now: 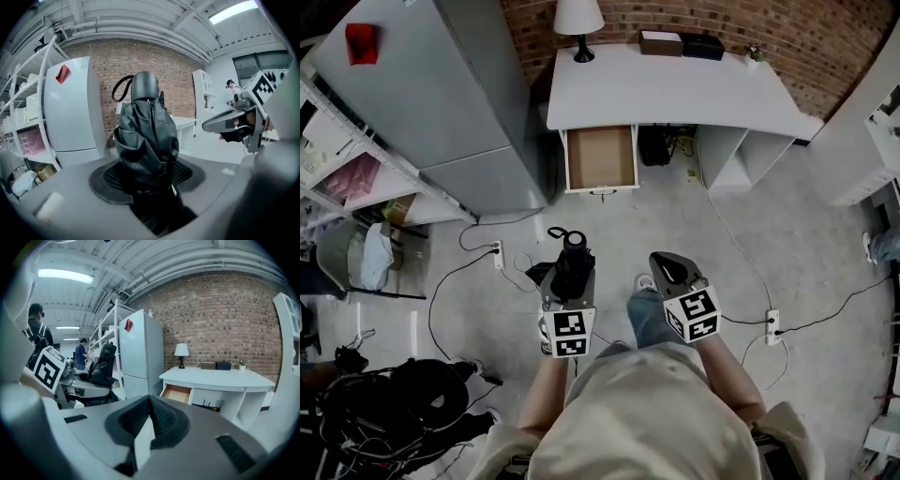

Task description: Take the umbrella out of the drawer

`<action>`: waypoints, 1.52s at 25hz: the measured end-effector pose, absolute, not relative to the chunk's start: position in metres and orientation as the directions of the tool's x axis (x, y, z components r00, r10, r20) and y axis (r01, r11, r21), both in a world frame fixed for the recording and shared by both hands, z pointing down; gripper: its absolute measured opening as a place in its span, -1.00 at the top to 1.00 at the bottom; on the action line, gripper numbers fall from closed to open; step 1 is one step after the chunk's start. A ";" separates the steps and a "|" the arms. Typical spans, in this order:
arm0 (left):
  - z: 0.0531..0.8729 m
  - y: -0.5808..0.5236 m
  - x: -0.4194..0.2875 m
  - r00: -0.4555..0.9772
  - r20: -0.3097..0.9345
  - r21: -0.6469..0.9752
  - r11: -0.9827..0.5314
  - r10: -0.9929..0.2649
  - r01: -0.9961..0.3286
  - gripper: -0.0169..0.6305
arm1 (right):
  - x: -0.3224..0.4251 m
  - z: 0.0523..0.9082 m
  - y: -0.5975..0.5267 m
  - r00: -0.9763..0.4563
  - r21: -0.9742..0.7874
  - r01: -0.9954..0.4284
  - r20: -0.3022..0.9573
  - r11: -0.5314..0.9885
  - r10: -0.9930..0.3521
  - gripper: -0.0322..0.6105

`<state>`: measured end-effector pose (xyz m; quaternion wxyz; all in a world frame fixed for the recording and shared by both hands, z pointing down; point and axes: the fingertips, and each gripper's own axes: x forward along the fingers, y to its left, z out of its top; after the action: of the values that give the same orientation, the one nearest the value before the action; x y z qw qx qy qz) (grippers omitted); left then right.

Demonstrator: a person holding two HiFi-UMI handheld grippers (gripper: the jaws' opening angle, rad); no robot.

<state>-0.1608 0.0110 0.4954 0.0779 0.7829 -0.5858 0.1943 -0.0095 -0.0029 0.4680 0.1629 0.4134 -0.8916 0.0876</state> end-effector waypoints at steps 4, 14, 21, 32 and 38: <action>0.483 0.051 -0.157 0.247 0.382 -0.098 -0.305 -0.891 -0.947 0.23 | -0.007 0.455 0.038 -0.602 -0.014 -0.769 0.349 0.639 -0.718 0.89; 0.463 0.122 -0.131 0.225 0.342 -0.092 -0.271 -0.912 -0.958 0.23 | 0.017 0.435 0.110 -0.626 0.001 -0.754 0.301 0.657 -0.720 0.89; 0.461 0.145 -0.114 0.223 0.324 -0.080 -0.261 -0.919 -0.962 0.23 | 0.030 0.434 0.135 -0.624 0.027 -0.753 0.288 0.658 -0.726 0.89; 0.455 0.150 -0.119 0.221 0.316 -0.087 -0.260 -0.923 -0.962 0.23 | 0.031 0.429 0.138 -0.610 0.049 -0.763 0.276 0.644 -0.743 0.89; 0.451 0.147 -0.129 0.218 0.310 -0.086 -0.256 -0.925 -0.963 0.23 | 0.023 0.427 0.133 -0.611 0.057 -0.760 0.275 0.647 -0.742 0.89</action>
<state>-0.1287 0.1465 0.4512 0.0625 0.7779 -0.6069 0.1506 0.0228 0.1330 0.4267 0.1380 0.4186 -0.8970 0.0329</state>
